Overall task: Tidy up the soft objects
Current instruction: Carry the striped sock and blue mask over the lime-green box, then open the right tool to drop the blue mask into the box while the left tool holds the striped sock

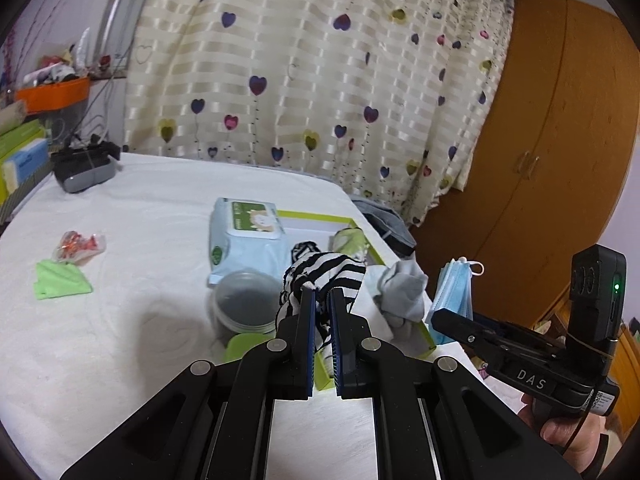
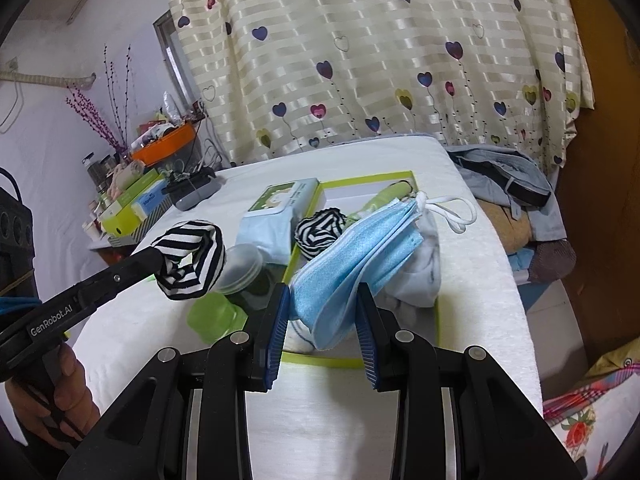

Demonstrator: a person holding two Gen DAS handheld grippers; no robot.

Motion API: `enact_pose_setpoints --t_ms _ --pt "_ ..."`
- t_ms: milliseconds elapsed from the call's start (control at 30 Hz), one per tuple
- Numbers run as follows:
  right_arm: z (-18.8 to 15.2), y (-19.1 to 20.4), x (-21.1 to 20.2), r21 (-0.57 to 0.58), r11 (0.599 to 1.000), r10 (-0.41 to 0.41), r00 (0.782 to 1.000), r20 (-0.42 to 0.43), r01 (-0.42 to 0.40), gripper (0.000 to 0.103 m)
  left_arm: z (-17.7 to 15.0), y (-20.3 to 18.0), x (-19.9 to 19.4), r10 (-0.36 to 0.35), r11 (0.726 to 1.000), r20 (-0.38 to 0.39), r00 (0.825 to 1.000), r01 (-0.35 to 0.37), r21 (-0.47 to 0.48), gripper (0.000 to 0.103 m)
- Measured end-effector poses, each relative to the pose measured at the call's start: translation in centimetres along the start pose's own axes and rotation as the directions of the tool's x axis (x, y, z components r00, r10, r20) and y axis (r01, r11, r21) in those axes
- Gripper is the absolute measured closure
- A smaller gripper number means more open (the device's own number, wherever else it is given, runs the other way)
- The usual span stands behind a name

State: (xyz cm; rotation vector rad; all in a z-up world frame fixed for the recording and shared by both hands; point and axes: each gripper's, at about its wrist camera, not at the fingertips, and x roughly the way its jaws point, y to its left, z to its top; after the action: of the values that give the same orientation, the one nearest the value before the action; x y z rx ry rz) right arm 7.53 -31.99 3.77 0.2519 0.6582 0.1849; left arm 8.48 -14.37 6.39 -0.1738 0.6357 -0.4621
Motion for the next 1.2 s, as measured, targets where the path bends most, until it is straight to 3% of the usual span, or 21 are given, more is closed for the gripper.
enact_pose_setpoints --t_ms 633,900,1200 --pt "-0.2 -3.2 1.2 0.037 0.999 -0.008 0.999 -0.036 0.009 0.069 -0.1 -2.6 2.8 -0.033 0.999 -0.049 0.998 0.035 0.032 0.096" --pt "-1.2 -4.4 3.9 0.044 0.999 -0.004 0.992 -0.126 0.01 0.069 -0.5 -2.9 4.3 -0.041 0.999 -0.08 0.996 0.044 0.033 0.096" --pt "-0.6 -5.2 7.2 0.039 0.999 0.01 0.986 -0.167 -0.003 0.069 -0.4 -2.5 5.4 -0.037 0.999 -0.093 0.995 0.039 0.017 0.096"
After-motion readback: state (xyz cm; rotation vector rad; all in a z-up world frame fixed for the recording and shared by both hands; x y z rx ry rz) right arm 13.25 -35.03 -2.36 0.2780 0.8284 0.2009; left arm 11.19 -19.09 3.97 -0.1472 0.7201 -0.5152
